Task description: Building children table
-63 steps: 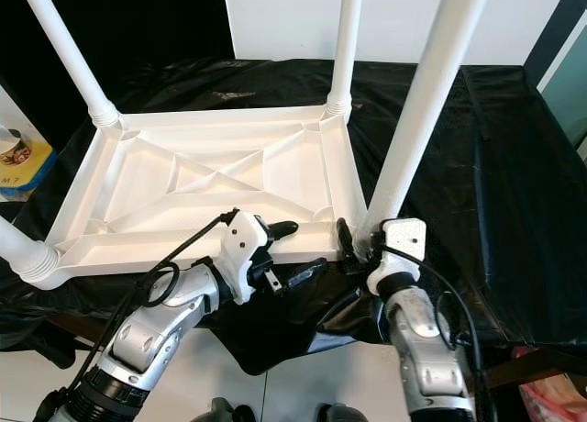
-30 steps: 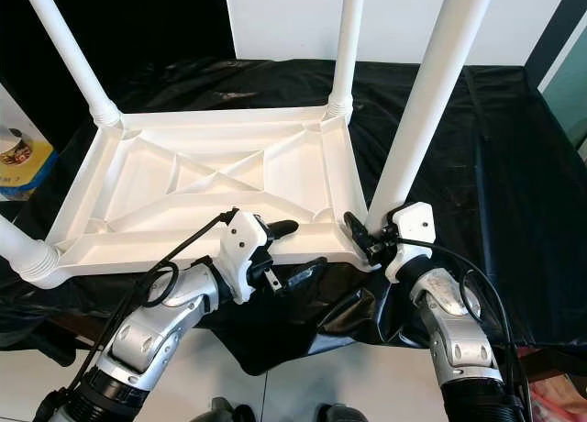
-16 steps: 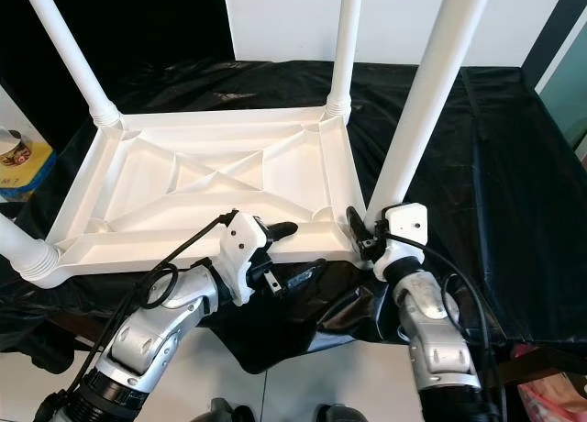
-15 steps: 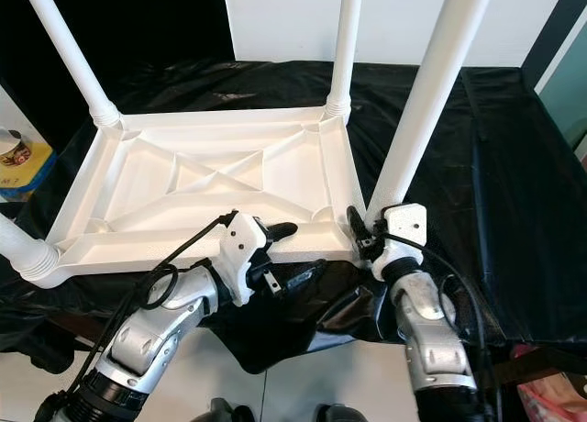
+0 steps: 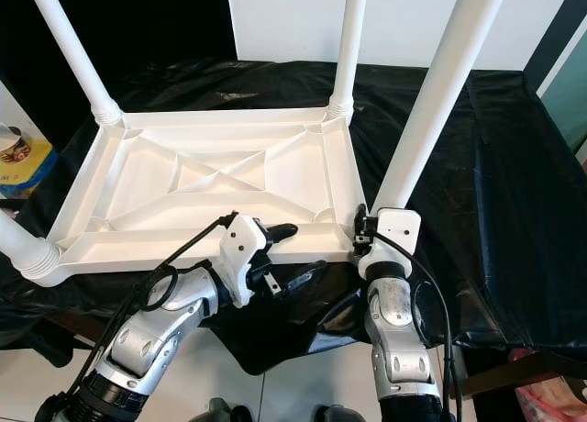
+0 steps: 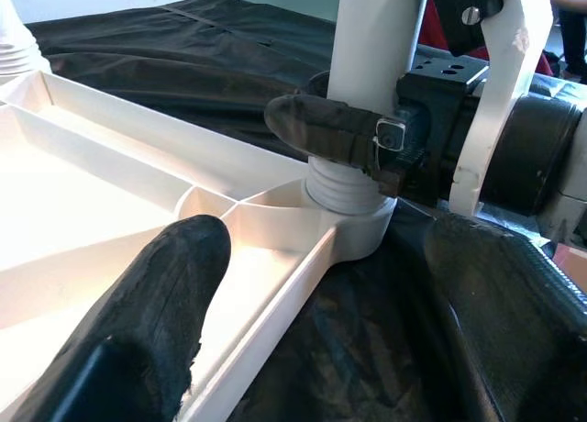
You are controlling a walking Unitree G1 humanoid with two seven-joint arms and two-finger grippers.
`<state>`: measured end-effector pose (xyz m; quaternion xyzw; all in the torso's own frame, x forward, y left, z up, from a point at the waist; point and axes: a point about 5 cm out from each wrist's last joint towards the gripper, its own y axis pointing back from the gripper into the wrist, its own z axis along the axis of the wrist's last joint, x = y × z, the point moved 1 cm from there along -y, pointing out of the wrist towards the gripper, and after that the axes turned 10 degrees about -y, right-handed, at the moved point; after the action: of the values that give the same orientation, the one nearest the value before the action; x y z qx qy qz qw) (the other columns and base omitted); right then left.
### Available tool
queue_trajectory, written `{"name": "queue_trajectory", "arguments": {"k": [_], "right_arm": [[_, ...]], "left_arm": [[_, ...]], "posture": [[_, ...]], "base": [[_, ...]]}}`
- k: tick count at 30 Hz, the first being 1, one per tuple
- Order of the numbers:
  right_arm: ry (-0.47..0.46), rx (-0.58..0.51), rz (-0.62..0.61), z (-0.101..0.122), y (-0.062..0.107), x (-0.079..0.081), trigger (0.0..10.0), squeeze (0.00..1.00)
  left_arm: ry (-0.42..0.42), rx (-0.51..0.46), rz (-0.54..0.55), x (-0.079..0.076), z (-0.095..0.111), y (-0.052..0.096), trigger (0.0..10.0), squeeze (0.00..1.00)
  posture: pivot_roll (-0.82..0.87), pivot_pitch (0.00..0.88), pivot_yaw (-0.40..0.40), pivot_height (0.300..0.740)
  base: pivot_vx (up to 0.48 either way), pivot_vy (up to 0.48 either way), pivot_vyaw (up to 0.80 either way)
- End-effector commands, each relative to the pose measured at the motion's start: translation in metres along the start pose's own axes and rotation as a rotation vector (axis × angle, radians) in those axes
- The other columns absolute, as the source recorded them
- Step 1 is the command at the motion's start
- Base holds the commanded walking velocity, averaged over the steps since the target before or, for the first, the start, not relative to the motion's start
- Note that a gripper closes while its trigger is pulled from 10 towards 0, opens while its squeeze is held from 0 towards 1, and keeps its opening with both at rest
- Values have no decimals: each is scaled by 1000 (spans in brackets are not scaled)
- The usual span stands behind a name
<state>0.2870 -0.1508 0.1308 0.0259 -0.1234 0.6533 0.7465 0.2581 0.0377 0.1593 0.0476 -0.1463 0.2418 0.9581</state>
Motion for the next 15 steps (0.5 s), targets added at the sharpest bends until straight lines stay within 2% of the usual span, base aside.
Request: {"name": "queue_trajectory", "arguments": {"k": [1, 15], "right_arm": [[8, 146, -51, -28, 10, -9, 10000, 0], [16, 141, -64, -27, 12, -4, 10000, 0]], "left_arm": [[4, 8, -16, -5, 0, 0, 10000, 0], [3, 9, -29, -7, -1, 0, 10000, 0]], "posture": [[-88, 120, -1, 740], [-92, 112, 2, 740]], "base": [[0, 0, 0], [0, 0, 0]]}}
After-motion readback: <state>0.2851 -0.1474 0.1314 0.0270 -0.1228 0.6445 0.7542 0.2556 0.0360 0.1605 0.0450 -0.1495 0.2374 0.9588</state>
